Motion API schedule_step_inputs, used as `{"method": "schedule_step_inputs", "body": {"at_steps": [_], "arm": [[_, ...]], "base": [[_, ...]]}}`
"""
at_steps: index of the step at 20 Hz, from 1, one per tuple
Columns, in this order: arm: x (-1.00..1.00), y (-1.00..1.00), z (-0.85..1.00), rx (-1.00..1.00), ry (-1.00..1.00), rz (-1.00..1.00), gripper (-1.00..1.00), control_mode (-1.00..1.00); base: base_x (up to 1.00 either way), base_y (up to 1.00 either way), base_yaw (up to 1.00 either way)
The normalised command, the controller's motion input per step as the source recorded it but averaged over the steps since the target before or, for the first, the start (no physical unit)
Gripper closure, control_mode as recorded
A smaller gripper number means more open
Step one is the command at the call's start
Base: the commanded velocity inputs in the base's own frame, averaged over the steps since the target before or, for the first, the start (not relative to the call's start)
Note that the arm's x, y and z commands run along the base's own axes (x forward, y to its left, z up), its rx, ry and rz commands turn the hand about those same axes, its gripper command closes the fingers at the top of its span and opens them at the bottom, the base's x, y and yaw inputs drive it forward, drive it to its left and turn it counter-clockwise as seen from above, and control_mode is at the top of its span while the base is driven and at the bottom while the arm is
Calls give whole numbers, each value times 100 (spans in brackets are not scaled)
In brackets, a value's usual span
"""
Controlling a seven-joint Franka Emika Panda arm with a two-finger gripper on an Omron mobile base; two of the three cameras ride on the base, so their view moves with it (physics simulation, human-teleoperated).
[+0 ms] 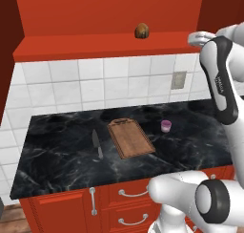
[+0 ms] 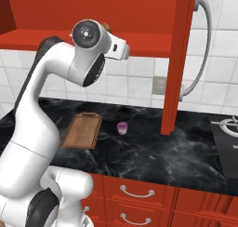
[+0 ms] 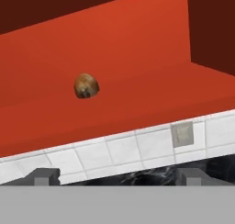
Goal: Pick the bread, place it on the cutting board, pick the jam, place it on the counter, and close the cabinet.
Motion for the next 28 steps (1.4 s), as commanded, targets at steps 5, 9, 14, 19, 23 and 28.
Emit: {"method": "schedule_step_inputs", "body": {"at_steps": [5,9,14,19,23,28], "arm": [[-18,35,28,-3,0,0,-100,-100],[-2,35,33,-1,0,0,-100,-100],[-2,17,17,-1,0,2,-100,-100],[-6,20,2,-5,0,1,-100,-100],[-10,32,0,-10,0,3,-100,-100],[-7,30,1,-6,0,1,-100,-100]], "base": [[0,0,0],[0,0,0],[0,0,0],[0,0,0],[0,0,0],[0,0,0]]}}
